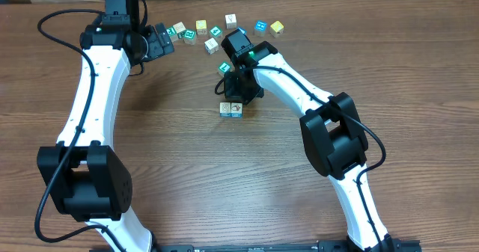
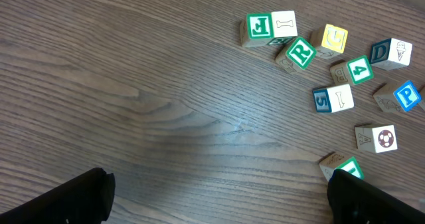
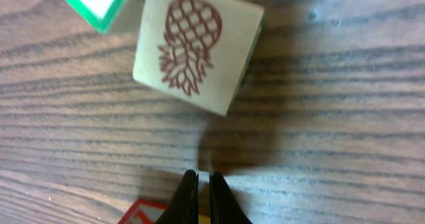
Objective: Form a horizontal line
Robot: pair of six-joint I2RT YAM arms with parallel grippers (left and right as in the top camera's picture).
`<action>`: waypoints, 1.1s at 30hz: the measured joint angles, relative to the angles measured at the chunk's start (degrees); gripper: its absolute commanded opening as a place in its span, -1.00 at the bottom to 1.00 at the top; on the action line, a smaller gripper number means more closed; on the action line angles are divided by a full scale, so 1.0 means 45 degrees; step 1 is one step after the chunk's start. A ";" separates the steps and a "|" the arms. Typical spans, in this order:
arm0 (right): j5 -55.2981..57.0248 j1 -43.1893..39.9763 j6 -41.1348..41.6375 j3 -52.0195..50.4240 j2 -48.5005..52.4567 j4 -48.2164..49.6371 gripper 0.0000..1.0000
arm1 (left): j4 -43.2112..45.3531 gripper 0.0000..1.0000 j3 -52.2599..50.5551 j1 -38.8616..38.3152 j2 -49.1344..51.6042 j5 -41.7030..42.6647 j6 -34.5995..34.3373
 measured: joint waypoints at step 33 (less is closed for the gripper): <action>0.0170 -0.0359 0.0306 0.0005 0.0000 -0.2361 -0.92 | 0.0000 0.99 0.0000 0.0000 0.0000 0.0000 0.0000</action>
